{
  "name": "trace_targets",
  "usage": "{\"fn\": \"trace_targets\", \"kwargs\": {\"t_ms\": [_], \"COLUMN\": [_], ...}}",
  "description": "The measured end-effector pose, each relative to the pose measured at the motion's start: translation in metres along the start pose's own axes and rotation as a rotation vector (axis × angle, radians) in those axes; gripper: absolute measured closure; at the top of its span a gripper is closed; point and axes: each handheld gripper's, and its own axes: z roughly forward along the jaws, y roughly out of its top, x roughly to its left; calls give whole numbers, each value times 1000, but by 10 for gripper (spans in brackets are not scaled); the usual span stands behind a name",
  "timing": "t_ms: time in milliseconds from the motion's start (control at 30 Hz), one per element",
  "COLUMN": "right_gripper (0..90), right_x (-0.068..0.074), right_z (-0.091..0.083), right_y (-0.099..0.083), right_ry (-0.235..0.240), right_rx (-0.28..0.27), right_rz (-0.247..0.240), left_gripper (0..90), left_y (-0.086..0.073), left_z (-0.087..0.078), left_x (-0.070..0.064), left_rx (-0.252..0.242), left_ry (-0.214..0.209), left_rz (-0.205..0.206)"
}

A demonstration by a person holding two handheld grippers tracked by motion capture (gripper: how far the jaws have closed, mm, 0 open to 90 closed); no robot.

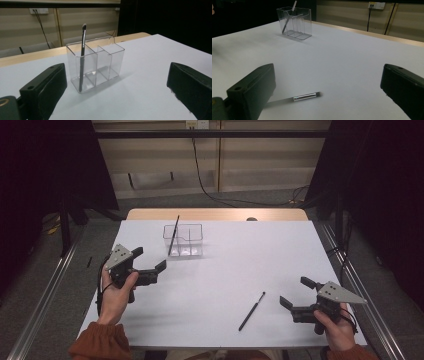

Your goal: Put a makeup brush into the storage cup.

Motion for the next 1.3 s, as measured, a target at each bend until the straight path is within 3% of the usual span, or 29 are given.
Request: {"fn": "trace_targets", "kwargs": {"t_ms": [200,267,333,767,1000,1100,1300], "right_gripper": [0,0,0,0,0,0,0], "right_x": [1,0,-1,-1,-1,-1,-1], "right_z": [1,1,1,2,0,-1,-1], "right_y": [0,0,0,0,0,0,-1], "right_ry": [-3,-6,-9,-19,-20,-20,-20], "right_rx": [-12,-10,-10,-21,-23,-25,-20], "right_rz": [14,10,12,24,30,33,31], "left_gripper": [28,28,28,28,28,28,28], "left_y": [-9,-14,-18,-36,-43,-46,-49], "left_z": [-12,-17,-22,-49,-56,-57,-56], "left_x": [-4,-3,-4,-10,-11,-10,-9], "left_rx": [2,5,10,-12,-32,-19,-19], "left_ry": [10,15,46,57,75,56,52], "left_rz": [2,-22,7,19,-7,-21,-9]}}
